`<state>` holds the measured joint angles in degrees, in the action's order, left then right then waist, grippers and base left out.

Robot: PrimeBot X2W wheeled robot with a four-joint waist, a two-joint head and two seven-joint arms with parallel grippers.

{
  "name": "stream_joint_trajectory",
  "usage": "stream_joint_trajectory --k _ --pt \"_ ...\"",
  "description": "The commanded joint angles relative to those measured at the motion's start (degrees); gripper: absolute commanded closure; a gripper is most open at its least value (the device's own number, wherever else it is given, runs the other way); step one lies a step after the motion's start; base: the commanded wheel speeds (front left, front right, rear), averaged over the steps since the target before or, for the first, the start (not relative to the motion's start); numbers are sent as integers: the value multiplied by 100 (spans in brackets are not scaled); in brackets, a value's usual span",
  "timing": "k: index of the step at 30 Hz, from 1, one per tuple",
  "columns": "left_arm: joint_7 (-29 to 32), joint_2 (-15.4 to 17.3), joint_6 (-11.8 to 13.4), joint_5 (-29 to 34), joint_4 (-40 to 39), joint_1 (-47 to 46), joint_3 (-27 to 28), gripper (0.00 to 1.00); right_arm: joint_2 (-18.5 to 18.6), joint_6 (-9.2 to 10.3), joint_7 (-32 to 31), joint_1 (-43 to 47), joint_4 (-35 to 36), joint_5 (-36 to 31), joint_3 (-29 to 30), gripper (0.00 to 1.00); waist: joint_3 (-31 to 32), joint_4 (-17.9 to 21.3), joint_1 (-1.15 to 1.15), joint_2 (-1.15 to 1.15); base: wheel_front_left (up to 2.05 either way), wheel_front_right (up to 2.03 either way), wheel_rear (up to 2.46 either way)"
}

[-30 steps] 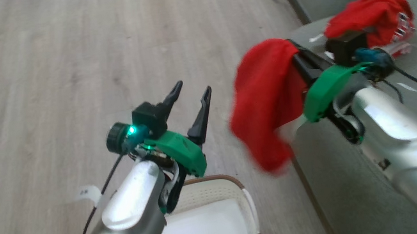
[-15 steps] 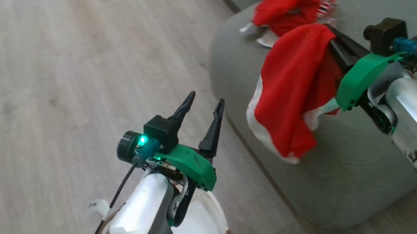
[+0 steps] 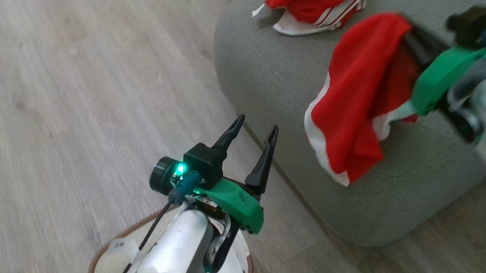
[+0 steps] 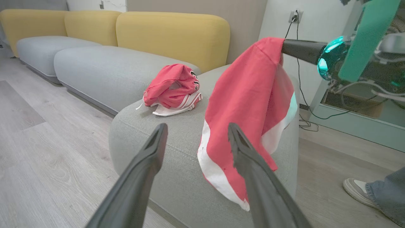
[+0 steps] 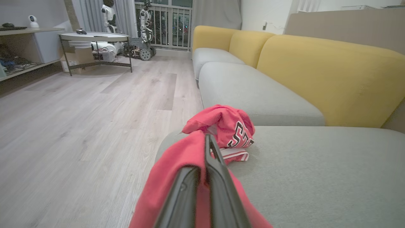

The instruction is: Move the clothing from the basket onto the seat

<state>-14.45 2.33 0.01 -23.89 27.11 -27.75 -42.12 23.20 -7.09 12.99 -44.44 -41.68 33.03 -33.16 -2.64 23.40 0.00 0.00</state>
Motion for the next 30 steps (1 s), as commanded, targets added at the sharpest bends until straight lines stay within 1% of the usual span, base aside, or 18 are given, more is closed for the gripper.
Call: stream_joint_trajectory --k 1,4,7,14,17,23,30 --pt "-54 55 22 -20 -217 -201 162 0 166 -40 -19 -346 201 69 100 100 -156 -154 0 0 0 0 0" --pt "-54 55 30 34 -266 -285 108 0 498 -40 -52 -620 226 111 313 100 -402 -383 0 0 0 0 0" --pt "-54 56 26 117 -320 -378 94 0 800 -40 -47 -951 93 83 720 100 -656 -609 0 0 0 0 0" --pt "-55 100 16 313 -459 -632 74 0 1355 -40 -126 -1841 -410 -411 1579 100 -1339 -1182 0 0 0 0 0" --pt "-54 162 49 378 -554 -755 95 0 1529 -40 -124 -2258 -617 -709 1911 100 -1671 -1389 0 0 0 0 0" --pt "33 276 79 502 -779 -978 61 0 1576 -40 2 -2729 -1291 -1395 2565 100 -2305 -1764 0 0 0 0 0" --pt "102 371 137 604 -1016 -1128 25 0 1195 -40 159 -2816 -2117 -2240 3269 100 -2823 -2043 0 0 0 0 0"
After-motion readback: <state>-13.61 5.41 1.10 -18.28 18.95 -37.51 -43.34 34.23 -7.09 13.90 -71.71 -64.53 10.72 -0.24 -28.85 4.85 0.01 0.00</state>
